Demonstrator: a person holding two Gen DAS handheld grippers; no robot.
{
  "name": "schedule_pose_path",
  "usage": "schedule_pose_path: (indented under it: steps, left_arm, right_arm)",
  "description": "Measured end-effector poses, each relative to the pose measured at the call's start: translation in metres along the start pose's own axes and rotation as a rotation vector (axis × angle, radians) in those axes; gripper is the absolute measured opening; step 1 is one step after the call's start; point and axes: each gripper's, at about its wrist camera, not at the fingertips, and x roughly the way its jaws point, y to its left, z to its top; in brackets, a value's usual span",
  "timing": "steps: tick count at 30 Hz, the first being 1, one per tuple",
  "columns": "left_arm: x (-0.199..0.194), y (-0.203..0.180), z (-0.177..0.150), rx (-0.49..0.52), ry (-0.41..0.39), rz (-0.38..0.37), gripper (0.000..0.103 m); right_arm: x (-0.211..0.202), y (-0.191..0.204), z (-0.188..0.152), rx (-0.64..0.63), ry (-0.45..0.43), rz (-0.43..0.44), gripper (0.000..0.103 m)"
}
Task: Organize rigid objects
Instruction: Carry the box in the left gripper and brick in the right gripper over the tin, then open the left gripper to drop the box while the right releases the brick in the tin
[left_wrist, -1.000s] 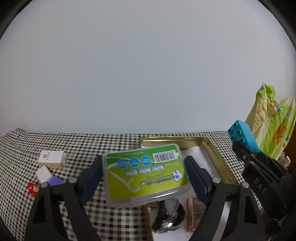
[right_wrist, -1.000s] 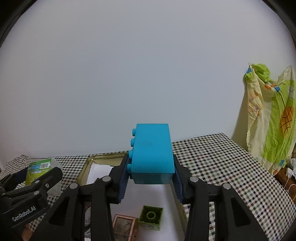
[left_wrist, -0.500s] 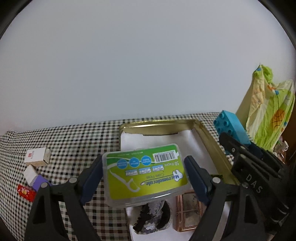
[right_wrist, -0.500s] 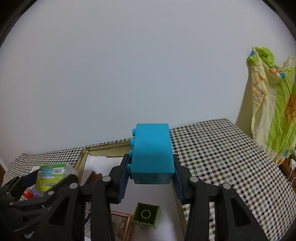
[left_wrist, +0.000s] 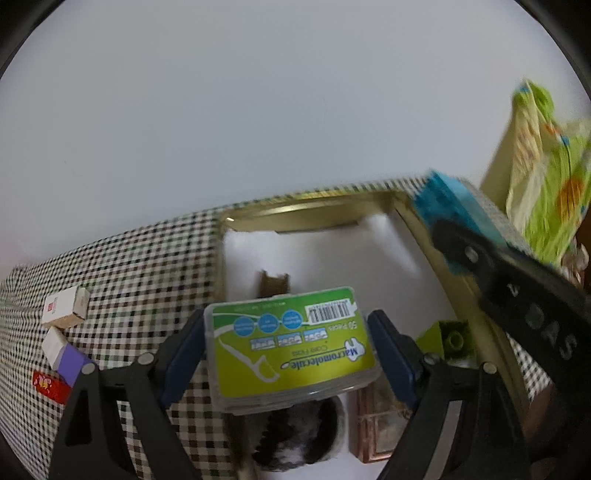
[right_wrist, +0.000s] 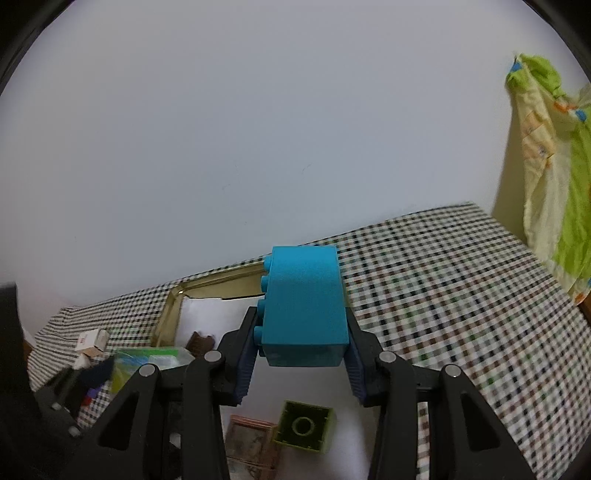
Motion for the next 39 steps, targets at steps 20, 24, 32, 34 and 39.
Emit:
schedule_pose_path:
  steps: [20, 24, 32, 34, 39]
  left_arm:
    - [0.014, -0.025, -0.002, 0.066, 0.069, -0.003, 0.085]
    - [0.016, -0.027, 0.000, 0.060, 0.090, -0.021, 0.087]
    - [0.004, -0.014, -0.001, -0.045, 0.036, -0.082, 0.103]
    - [-0.008, -0.011, 0.000, -0.061, -0.012, -0.098, 0.102]
    - [-0.029, 0.001, 0.000, -0.119, -0.064, -0.168, 0.102]
  right_arm:
    - [0.039, -0.001, -0.004, 0.005, 0.211, 0.077, 0.045]
    - [0.041, -0.003, -0.005, 0.015, 0.229, 0.091, 0.047]
    - [0.018, -0.023, 0.001, 0.140, 0.109, 0.213, 0.075]
    - [0.012, -0.033, 0.000, 0.215, 0.060, 0.240, 0.080]
    - [-0.002, -0.053, -0.002, 0.357, -0.041, 0.257, 0.082]
